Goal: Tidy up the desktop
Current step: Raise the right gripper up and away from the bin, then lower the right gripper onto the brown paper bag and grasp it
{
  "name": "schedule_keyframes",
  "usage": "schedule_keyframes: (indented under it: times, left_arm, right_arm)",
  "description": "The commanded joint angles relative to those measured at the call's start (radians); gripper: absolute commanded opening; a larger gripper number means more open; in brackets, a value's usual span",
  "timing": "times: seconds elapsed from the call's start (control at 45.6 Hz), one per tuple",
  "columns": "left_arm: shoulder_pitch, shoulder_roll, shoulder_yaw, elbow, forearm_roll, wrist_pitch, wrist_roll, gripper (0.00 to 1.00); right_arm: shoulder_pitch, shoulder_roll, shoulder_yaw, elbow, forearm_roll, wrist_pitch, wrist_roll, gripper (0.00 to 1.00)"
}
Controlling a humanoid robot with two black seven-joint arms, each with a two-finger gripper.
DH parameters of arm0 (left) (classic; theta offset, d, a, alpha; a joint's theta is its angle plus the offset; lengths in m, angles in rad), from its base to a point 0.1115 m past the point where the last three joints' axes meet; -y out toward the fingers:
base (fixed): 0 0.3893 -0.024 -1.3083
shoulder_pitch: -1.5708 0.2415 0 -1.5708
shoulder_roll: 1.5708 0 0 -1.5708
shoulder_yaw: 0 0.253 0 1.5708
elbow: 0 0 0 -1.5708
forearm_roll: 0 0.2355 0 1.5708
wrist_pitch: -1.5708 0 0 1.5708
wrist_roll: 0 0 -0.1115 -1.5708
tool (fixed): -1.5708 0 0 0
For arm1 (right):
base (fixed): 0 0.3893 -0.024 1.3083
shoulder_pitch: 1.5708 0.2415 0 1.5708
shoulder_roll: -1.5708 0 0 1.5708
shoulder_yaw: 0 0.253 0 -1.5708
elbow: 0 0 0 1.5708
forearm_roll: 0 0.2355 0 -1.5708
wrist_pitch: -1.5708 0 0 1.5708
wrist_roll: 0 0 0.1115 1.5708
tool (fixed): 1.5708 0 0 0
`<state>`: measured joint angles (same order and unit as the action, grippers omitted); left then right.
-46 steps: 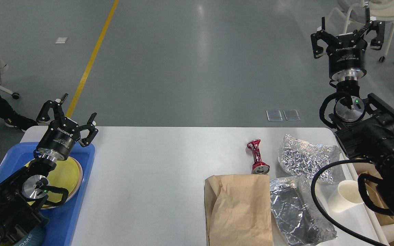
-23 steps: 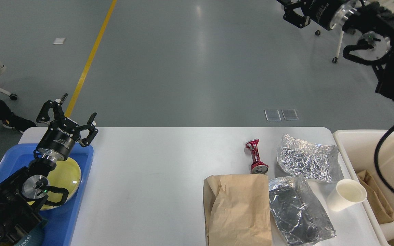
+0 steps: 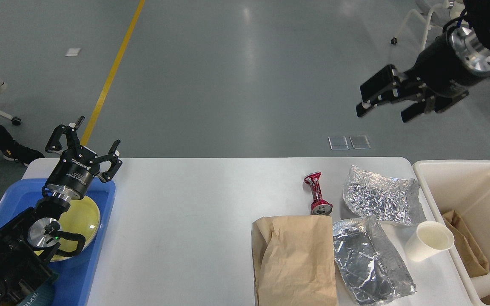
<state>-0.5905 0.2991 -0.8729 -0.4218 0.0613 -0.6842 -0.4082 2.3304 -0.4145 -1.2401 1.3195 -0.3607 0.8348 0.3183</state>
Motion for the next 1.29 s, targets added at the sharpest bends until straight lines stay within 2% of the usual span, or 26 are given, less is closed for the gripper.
schedule_keyframes:
  times: [0.0,0.132,0.285,0.351,0.461,0.548,0.636,0.921,1.097,1.272]
  left_arm:
    - [0.0,0.0,0.0,0.0,0.0,0.0,0.0,1.0]
    - [0.0,0.0,0.0,0.0,0.0,0.0,0.0,1.0]
    - [0.0,0.0,0.0,0.0,0.0,0.0,0.0,1.0]
    - [0.0,0.0,0.0,0.0,0.0,0.0,0.0,1.0]
    - [0.0,0.0,0.0,0.0,0.0,0.0,0.0,1.0]
    - [0.0,0.0,0.0,0.0,0.0,0.0,0.0,1.0]
    - [0.0,0.0,0.0,0.0,0.0,0.0,0.0,1.0]
    - [0.0,0.0,0.0,0.0,0.0,0.0,0.0,1.0]
    - [0.0,0.0,-0.001,0.0,0.0,0.0,0.0,1.0]
    - [0.0,0.0,-0.001,0.0,0.0,0.0,0.0,1.0]
  right_arm:
    - [0.026,-0.013,0.007,0.139,-0.024,-0.002,-0.013,1.0]
    - [0.02,-0.029,-0.005,0.22,0.023,-0.052,-0.012,1.0]
    - [-0.029,-0.131,-0.005,0.322,0.199,-0.06,-0.01,1.0]
    - [-0.069,-0.129,-0.004,0.354,0.284,-0.086,-0.015,1.0]
    - [-0.173,-0.061,-0.005,0.374,0.299,-0.29,-0.031,1.0]
    - [-0.267,0.006,-0.009,0.397,0.302,-0.451,-0.082,1.0]
    - [-0.31,0.052,-0.009,0.426,0.302,-0.543,-0.116,1.0]
    - [-0.546,0.33,-0.009,0.417,0.45,-0.871,-0.12,1.0]
    - [-0.643,0.37,0.011,0.386,0.517,-0.979,-0.12,1.0]
    - [-0.723,0.387,0.011,0.349,0.537,-1.135,-0.117,0.99]
